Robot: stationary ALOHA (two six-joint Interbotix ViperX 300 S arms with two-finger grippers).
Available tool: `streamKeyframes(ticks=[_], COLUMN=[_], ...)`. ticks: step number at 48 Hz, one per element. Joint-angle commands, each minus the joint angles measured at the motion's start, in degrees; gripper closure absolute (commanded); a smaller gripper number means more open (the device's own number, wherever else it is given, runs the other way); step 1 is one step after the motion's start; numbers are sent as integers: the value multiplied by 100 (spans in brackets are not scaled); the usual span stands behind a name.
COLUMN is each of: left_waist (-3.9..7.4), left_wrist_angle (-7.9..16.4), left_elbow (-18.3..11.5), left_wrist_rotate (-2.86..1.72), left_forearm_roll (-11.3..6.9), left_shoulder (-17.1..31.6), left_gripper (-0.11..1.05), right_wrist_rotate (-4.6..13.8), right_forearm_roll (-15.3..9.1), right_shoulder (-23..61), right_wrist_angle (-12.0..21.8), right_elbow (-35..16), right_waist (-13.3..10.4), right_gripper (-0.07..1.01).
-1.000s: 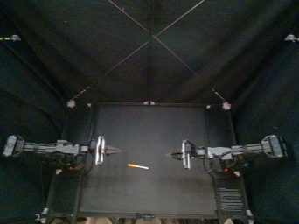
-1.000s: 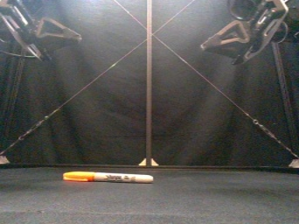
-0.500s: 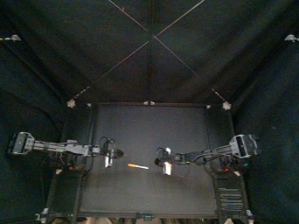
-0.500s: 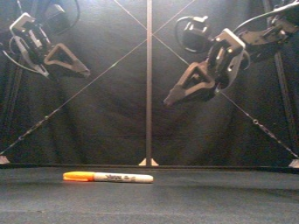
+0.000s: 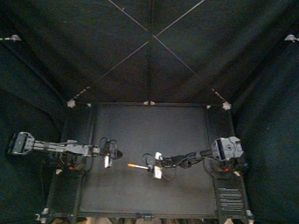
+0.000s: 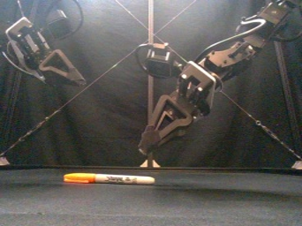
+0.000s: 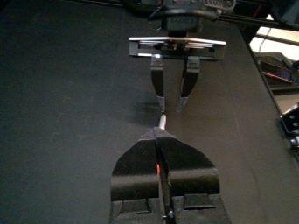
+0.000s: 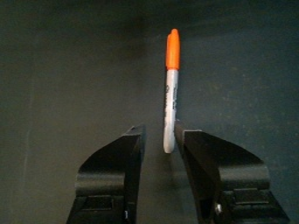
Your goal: Uncap the pen
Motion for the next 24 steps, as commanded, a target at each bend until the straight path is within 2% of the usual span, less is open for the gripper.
streamKeyframes(ticks=[1,16,24], left_waist=[-9,-9,35], left_wrist_angle=[0,0,-26], left_elbow=[-53,-9,-9], left_wrist_rotate=[18,9,9], left_forearm_roll=[9,26,35], left_shoulder=[0,9,9], left_gripper=[64,31,20], right_wrist_rotate=[-9,9,9], right_forearm_roll=[-9,9,9], right_shoulder=[-9,352,439], right_wrist_angle=[53,255,360], right_elbow=[-220,-457,-492], right_waist=[-35,-79,-141], right_gripper=[23,23,23])
